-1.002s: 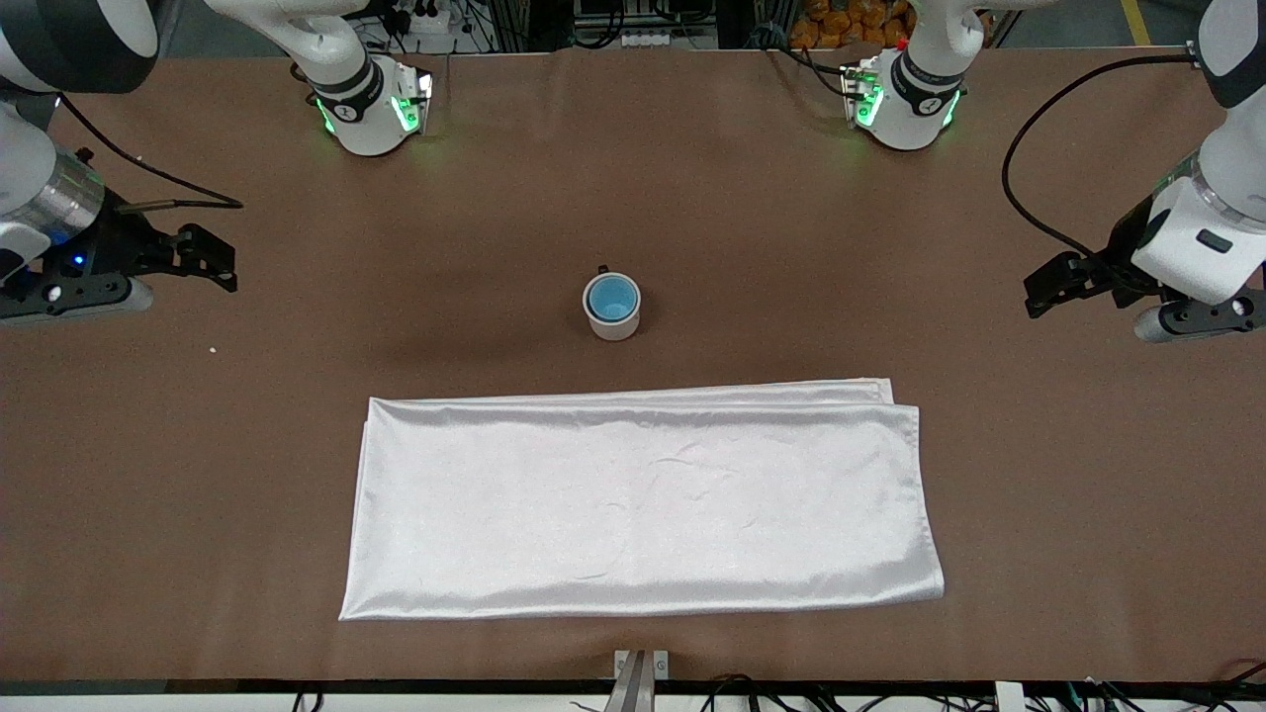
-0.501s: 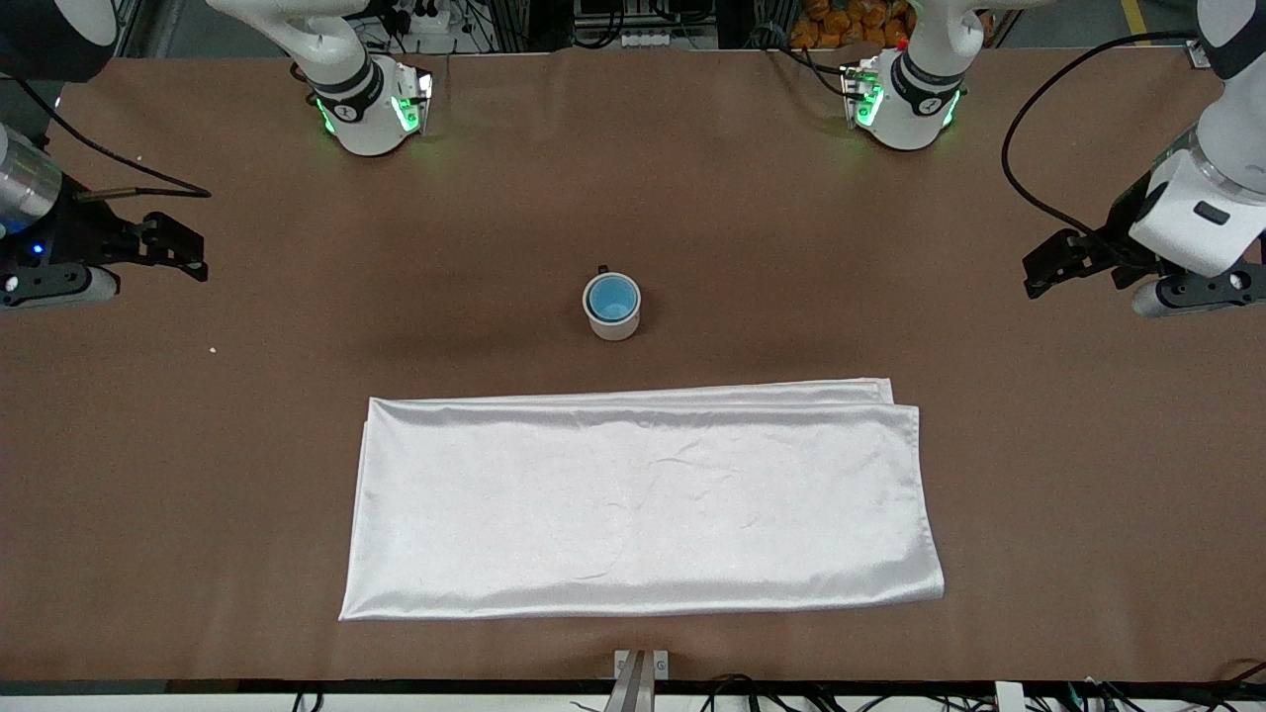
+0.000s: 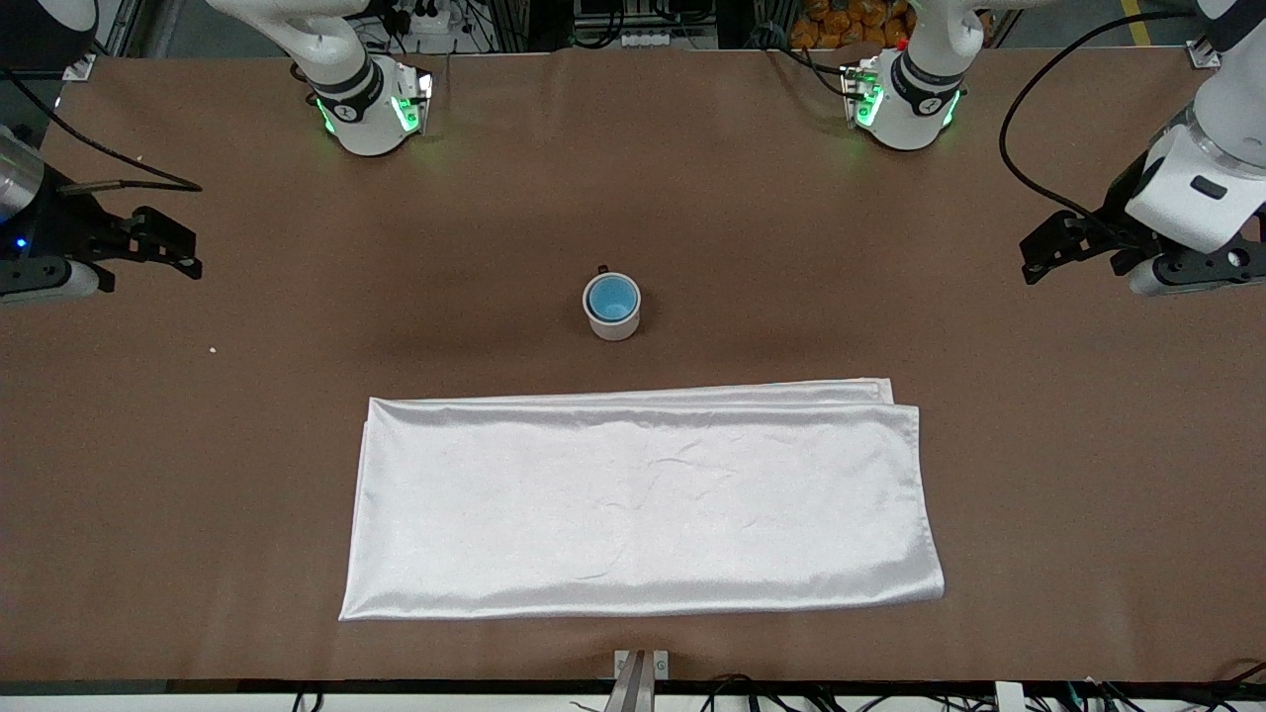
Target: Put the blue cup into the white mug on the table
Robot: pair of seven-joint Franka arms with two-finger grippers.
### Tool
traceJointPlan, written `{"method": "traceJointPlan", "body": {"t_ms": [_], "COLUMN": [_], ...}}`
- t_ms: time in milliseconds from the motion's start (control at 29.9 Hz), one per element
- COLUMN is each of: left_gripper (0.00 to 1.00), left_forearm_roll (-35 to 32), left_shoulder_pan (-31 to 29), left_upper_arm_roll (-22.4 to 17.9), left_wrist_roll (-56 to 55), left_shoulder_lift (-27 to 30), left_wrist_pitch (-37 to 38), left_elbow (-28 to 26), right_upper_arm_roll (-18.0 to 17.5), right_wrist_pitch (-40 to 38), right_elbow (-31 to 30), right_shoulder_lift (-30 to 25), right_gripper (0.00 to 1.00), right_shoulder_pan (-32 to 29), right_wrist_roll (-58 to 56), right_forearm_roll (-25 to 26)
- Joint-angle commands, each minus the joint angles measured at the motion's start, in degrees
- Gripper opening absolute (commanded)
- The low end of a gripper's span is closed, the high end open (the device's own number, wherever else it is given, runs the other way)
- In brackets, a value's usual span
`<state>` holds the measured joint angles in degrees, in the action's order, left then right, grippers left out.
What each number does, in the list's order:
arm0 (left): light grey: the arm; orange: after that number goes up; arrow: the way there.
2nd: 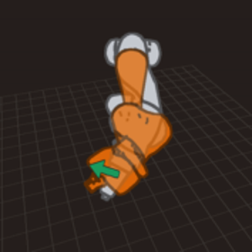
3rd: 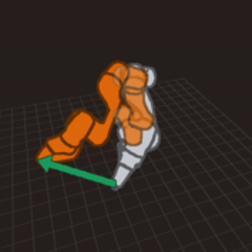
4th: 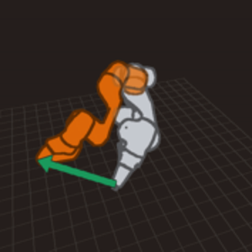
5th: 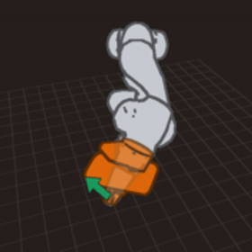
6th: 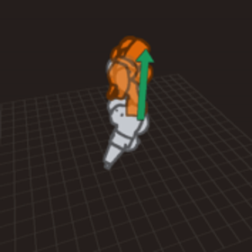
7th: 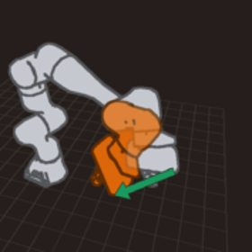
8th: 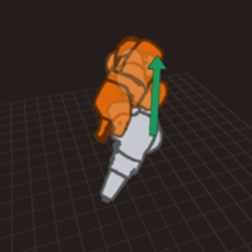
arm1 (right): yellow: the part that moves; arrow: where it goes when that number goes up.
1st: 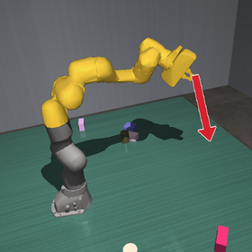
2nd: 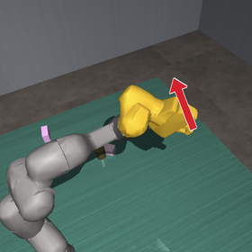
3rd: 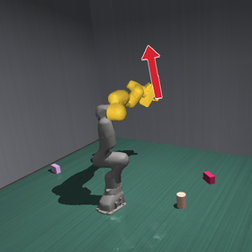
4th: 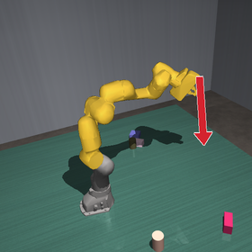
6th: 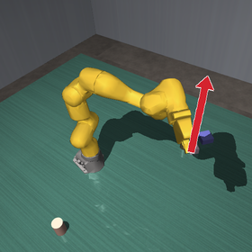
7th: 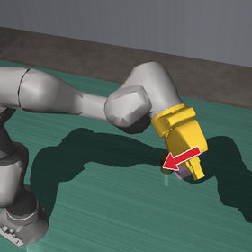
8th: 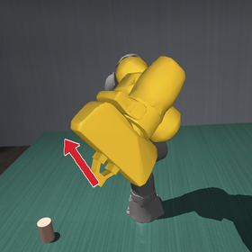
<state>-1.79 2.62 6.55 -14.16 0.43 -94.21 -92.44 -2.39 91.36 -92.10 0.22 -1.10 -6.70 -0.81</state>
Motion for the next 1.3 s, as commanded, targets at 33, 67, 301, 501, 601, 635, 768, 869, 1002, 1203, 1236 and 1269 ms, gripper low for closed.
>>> {"method": "traceJointPlan", "body": {"t_ms": [33,67,301,501,601,635,768,869,1002,1203,1236,1269], "left_gripper": [1.0,1.0,1.0,1.0,1.0,1.0,1.0,1.0,1.0,1.0,1.0,1.0], "left_forearm_roll": [-1.2,-1.28,-1.37,-1.29,-1.2,-1.2,-1.2,-1.11,-0.93,-0.32,-0.23,-0.14], "left_shoulder_pan": [-1.13,-1.13,-1.13,-1.13,-1.83,-1.92,-1.92,-1.92,-1.74,-1.66,-1.66,-1.66], "left_upper_arm_roll": [0.84,0.84,0.75,0.75,0.75,0.75,0.75,0.75,0.75,0.84,0.84,0.92], "left_wrist_roll": [1.68,1.68,1.86,5.28,6.69,6.95,7.04,6.61,6.25,6.34,6.34,6.43], "left_shoulder_lift": [1.42,1.42,0.89,0.63,0.54,0.45,0.36,0.36,0.36,0.36,0.45,0.45], "left_wrist_pitch": [-0.45,-0.45,-0.54,-0.54,-0.54,-0.54,-0.45,-0.45,-0.45,-0.28,-0.19,-0.1], "left_elbow": [-1.43,-1.34,-0.99,-0.9,-0.9,-0.9,-0.9,-0.81,-0.81,-0.81,-0.81,-0.81], "right_upper_arm_roll": [-0.6,-0.6,-0.69,-0.77,-0.77,-0.77,-0.77,-0.86,-0.86,-0.86,-0.86,-0.86], "right_wrist_pitch": [-0.83,-0.83,-1.0,-1.18,-1.27,-1.27,-1.18,-1.09,-1.18,-1.18,-1.18,-1.18], "right_elbow": [0.87,0.96,1.05,1.05,1.05,1.05,1.05,1.05,1.05,1.05,1.05,1.05], "right_shoulder_lift": [-0.13,-0.13,-0.13,-0.13,-0.13,-0.13,-0.13,-0.13,-0.13,-0.13,-0.13,-0.13], "right_gripper": [1.0,1.0,1.0,1.0,1.0,1.0,1.0,1.0,1.0,1.0,1.0,1.0], "right_shoulder_pan": [-2.15,-2.15,-2.15,-2.06,-2.06,-2.06,-2.06,-1.97,-2.06,-1.97,-2.06,-1.97], "right_wrist_roll": [-0.94,-1.03,-1.12,-1.12,-1.12,-1.12,-1.12,-1.12,-1.12,-1.12,-1.12,-1.12], "right_forearm_roll": [-1.83,-1.74,-1.13,-1.13,-1.13,-1.13,-1.13,-1.04,-1.04,-1.04,-1.04,-1.04]}}
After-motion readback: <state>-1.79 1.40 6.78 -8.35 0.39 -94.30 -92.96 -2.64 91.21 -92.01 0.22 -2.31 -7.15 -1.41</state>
